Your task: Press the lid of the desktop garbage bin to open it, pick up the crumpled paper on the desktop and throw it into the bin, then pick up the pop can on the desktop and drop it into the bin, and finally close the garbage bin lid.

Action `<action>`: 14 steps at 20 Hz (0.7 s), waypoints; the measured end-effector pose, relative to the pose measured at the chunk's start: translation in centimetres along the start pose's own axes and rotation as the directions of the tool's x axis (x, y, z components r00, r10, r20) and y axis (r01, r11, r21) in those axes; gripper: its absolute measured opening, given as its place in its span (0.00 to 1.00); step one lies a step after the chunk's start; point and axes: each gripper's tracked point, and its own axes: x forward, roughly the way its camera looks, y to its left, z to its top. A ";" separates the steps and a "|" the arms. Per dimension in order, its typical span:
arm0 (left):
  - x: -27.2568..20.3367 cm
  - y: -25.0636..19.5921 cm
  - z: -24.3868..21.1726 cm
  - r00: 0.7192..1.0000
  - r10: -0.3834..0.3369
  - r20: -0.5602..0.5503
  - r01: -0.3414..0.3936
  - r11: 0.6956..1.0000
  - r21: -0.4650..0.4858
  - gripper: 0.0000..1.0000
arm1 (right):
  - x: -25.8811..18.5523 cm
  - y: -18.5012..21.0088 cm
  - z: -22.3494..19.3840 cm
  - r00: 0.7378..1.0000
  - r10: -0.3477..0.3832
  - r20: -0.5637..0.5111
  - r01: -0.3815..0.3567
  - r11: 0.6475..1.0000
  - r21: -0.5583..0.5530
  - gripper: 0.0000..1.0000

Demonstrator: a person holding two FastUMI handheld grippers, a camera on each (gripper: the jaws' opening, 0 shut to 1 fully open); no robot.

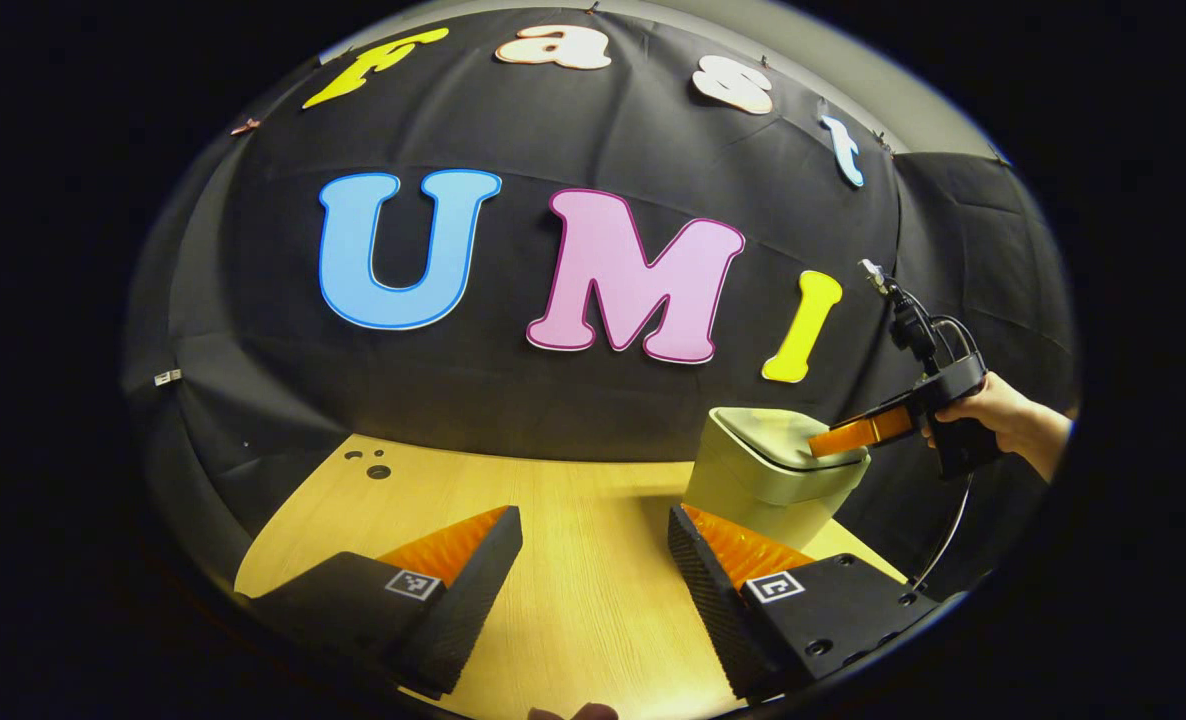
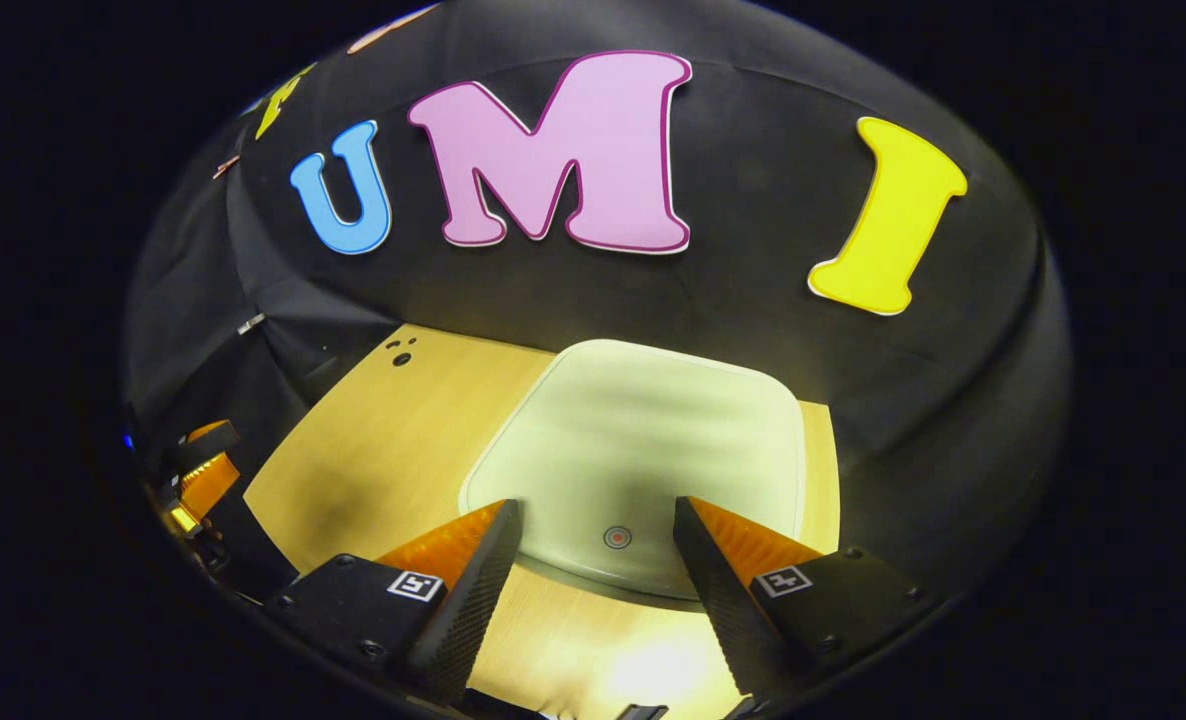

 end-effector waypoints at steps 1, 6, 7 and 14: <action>0.0 0.0 0.0 1.000 0.001 -0.001 -0.001 1.000 0.000 0.95 | 0.0 0.0 0.2 1.000 0.001 0.001 -0.001 1.000 -0.005 0.97; 0.4 0.3 -0.1 1.000 0.006 -0.006 -0.006 1.000 -0.003 0.95 | 0.2 0.1 -0.5 0.999 0.024 -0.034 -0.025 0.999 -0.020 0.98; 0.3 0.4 -0.1 1.000 0.006 -0.006 -0.006 1.000 -0.004 0.95 | 0.2 0.1 -0.8 0.999 0.028 -0.045 -0.029 0.999 -0.028 0.98; 0.6 0.3 -0.2 1.000 0.001 -0.006 -0.001 1.000 -0.025 0.95 | 0.5 -0.1 -0.7 0.998 0.023 -0.055 -0.026 0.998 -0.050 0.99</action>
